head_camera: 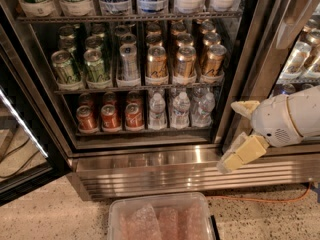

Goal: Pick redbull can from middle shelf of fridge

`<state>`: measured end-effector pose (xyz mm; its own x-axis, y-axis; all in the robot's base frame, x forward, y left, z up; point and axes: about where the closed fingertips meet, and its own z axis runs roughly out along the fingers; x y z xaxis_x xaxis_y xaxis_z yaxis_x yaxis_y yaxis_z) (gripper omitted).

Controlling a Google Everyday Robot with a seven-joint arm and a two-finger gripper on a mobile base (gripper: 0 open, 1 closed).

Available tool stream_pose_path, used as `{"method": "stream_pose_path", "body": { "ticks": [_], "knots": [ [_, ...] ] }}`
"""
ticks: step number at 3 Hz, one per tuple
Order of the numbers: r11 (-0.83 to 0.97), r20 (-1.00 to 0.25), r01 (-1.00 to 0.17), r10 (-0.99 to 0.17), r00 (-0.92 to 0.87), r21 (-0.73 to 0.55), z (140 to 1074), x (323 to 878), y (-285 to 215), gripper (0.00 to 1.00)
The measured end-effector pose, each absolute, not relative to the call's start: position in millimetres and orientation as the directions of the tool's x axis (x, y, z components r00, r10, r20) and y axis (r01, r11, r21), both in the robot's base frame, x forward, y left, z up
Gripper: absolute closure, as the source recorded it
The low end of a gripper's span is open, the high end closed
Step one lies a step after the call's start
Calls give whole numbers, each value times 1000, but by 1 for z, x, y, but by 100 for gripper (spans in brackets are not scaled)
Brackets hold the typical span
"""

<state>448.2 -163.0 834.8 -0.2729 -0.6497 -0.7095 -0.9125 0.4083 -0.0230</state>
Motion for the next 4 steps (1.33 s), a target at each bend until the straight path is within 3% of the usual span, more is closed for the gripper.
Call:
{"method": "stream_pose_path", "body": {
  "ticks": [1, 3, 4],
  "knots": [
    [410, -777, -912, -572, -263, 7, 832, 461, -149, 0],
    [353, -946, -935, -290, -142, 32, 863, 517, -60, 0],
    [351, -953, -936, -272, -135, 32, 867, 520, -52, 0]
  ]
}}
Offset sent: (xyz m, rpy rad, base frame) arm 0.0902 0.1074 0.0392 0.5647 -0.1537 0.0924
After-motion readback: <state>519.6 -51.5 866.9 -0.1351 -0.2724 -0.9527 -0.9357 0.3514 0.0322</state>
